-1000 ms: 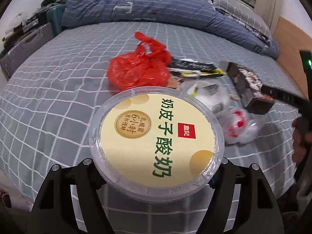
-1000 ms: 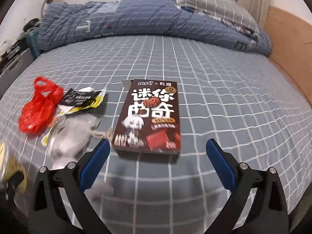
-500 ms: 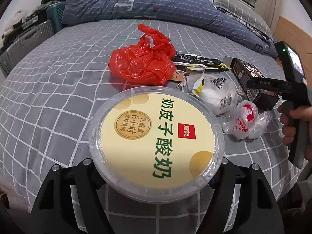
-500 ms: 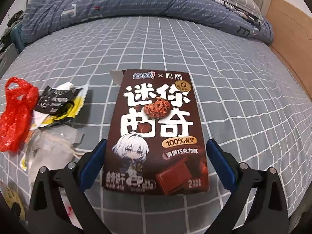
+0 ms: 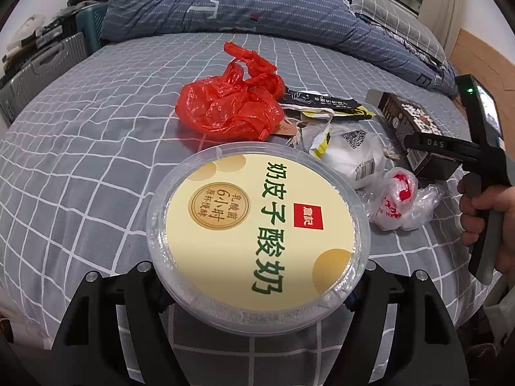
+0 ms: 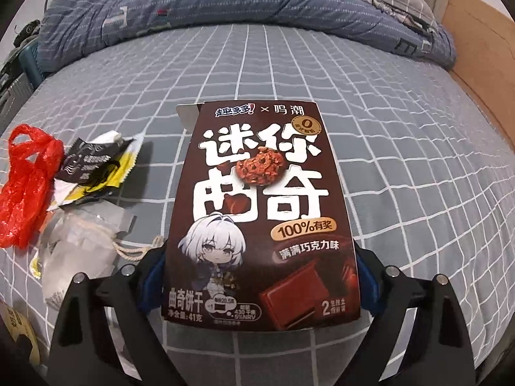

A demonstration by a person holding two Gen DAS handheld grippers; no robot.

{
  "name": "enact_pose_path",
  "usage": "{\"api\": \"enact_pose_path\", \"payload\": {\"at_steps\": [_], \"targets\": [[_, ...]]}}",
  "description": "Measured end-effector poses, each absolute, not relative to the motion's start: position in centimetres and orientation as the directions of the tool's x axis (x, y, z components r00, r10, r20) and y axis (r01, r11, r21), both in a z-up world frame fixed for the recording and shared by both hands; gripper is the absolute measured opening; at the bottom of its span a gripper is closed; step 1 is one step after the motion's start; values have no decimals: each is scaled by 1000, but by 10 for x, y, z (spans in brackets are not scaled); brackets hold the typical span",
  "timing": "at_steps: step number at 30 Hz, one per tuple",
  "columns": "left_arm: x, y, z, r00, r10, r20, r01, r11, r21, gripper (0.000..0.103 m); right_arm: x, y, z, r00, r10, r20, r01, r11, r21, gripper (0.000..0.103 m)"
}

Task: Collect trash
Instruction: 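Grasp the yellow-lid yogurt cup with the left tool while the right tool grasps the brown cookie box, then carry the yogurt cup and cookie box with both tools down over the bin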

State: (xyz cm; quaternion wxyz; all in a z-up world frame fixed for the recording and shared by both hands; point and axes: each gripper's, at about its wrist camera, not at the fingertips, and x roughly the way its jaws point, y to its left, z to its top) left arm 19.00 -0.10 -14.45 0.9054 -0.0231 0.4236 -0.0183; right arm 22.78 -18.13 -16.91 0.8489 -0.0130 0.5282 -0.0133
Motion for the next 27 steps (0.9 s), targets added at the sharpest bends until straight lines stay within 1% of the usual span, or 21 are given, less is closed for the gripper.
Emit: {"api": "enact_pose_path", "payload": {"at_steps": [6, 10, 18, 27], "targets": [[182, -10, -133, 646, -63, -761, 19, 998, -67, 72, 224, -182, -161, 521, -33, -853, -5, 999, -41, 87], [170, -16, -121, 656, -69, -752, 10, 996, -83, 72, 209, -190, -138, 550, -18, -835, -13, 999, -30, 87], [143, -23, -102, 668, -61, -742, 6, 997, -76, 72, 170, -201, -93, 606, 1, -796, -29, 999, -21, 87], [111, -28, -89, 676, -67, -734, 15, 997, -77, 72, 126, -208, -60, 645, 19, -764, -53, 998, -19, 87]]}}
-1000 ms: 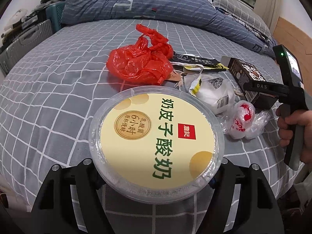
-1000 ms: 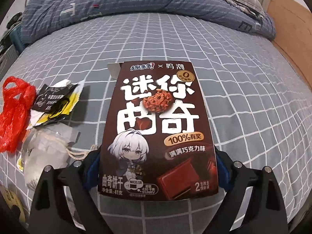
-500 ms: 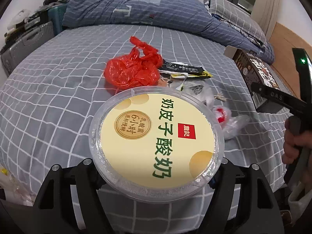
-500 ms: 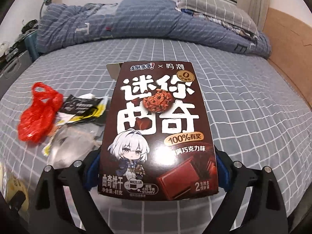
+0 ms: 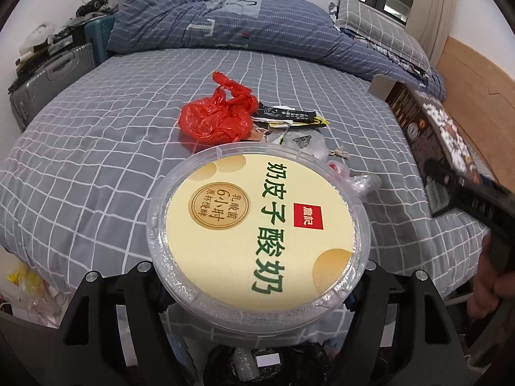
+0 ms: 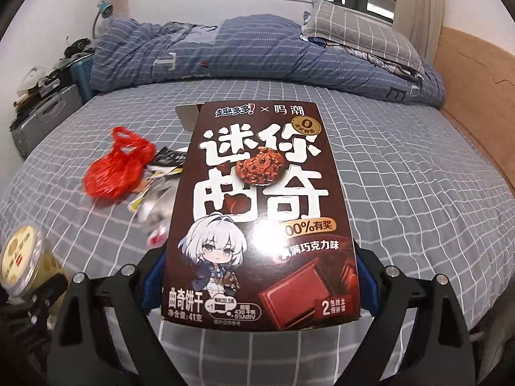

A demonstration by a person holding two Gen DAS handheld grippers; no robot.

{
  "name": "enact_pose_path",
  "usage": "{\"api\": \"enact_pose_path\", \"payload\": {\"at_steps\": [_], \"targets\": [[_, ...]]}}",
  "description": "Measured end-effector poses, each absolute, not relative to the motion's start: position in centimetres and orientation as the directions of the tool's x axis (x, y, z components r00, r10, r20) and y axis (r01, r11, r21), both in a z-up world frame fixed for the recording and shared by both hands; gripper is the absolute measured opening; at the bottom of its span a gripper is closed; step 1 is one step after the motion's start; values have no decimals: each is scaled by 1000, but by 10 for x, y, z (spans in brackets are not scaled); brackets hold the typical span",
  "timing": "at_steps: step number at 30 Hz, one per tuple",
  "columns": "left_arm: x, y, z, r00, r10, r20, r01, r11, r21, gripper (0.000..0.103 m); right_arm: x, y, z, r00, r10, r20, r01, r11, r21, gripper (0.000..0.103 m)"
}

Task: Collect trash
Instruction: 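Carry the yogurt cup and cookie box with both tools down over the bin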

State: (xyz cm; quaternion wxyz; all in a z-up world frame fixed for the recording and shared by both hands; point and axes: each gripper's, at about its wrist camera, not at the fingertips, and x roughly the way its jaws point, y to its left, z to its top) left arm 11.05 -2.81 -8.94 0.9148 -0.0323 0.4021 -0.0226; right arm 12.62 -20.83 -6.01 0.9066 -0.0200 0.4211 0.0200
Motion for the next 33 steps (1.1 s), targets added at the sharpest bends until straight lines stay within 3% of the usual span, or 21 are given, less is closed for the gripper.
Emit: {"api": "enact_pose_path", "payload": {"at_steps": [16, 33], "targets": [[42, -24, -70, 703, -97, -704, 39, 994, -98, 72, 55, -198, -25, 709, 52, -703, -125, 991, -53, 87], [-21, -17, -82, 684, -75, -726, 28, 997, -77, 72, 9, -197, -47, 710, 81, -700, -147, 989, -34, 87]]}}
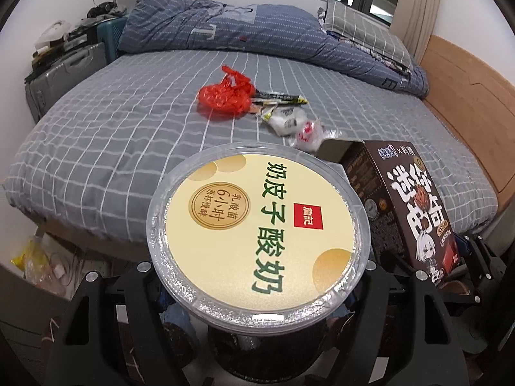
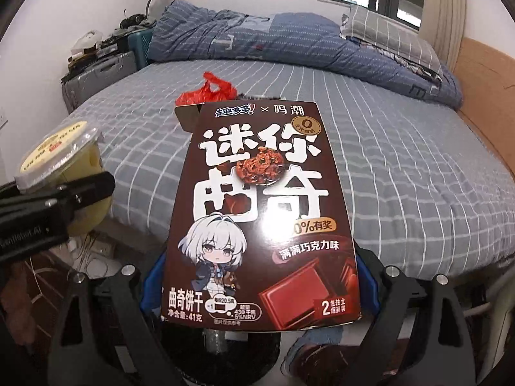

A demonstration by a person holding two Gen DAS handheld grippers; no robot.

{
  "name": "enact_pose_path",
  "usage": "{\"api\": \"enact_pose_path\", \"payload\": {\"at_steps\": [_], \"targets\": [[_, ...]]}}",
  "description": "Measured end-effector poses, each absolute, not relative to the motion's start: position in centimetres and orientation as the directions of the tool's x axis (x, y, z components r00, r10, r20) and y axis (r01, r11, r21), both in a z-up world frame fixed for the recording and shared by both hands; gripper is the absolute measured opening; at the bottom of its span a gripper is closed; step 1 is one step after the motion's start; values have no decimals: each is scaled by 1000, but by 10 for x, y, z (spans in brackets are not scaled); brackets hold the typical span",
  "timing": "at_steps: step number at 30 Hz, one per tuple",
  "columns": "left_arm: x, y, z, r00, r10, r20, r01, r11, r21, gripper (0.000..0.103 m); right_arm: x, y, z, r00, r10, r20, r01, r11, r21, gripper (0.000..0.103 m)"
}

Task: Collect trash
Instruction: 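Carry the yogurt cup and cookie box with both tools down over the bin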

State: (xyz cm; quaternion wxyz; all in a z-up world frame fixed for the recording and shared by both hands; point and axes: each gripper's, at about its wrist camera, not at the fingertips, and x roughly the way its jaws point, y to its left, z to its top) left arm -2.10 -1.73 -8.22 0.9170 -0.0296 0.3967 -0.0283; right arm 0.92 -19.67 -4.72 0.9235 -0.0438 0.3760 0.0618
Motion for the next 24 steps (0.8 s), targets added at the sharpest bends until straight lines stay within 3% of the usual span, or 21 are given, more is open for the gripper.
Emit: {"api": "enact_pose_path", "payload": {"at_steps": [18, 24], "targets": [[-32, 0, -169, 569, -62, -820, -1, 997, -76, 72, 25, -205, -127, 562, 106, -821, -156, 988, 20, 87], [-29, 12, -197, 527, -55, -848, -16, 997, -74, 72, 44, -204, -140, 567, 69, -821, -118, 993, 1, 87]]}}
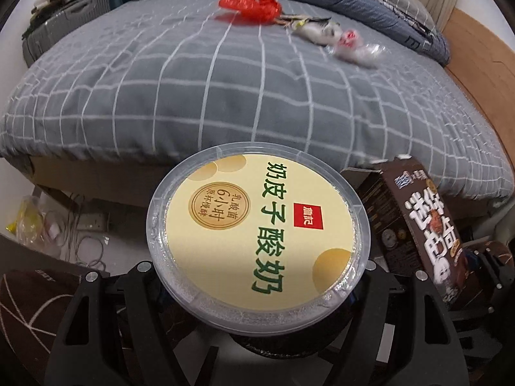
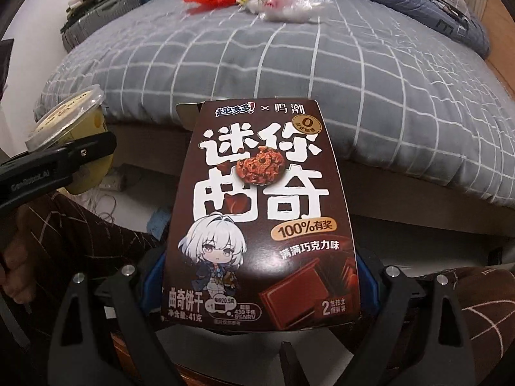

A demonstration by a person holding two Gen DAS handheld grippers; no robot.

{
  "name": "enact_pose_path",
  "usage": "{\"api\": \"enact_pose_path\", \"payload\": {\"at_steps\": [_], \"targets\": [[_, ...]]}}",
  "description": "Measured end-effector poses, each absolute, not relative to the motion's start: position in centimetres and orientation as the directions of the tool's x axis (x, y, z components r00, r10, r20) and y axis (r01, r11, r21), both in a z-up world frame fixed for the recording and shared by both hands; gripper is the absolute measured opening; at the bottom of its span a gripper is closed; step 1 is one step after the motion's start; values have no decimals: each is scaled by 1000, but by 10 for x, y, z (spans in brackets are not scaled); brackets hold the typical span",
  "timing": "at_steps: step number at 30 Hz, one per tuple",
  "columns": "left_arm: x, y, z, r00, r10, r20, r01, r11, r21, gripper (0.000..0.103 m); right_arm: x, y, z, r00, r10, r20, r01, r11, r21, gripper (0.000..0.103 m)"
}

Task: Collect trash
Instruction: 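Carry the yogurt cup and cookie box with both tools down over the bin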

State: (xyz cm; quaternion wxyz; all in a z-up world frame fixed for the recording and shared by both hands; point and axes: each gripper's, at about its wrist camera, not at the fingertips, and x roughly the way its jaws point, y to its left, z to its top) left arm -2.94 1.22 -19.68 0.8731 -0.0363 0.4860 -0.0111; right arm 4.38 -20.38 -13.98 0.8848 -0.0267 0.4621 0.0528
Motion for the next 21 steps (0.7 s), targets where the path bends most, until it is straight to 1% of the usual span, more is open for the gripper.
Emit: {"api": "enact_pose_path", "payload": {"at_steps": [13, 21], "targets": [[-46, 34, -235, 416, -61, -907, -59, 994, -94, 72, 70, -187, -141, 511, 72, -856, -106, 994, 20, 87], [-51, 46, -254, 373, -30, -927, -80, 995, -64, 72, 122, -182, -163, 375, 129, -918, -117, 989, 92, 87]]}}
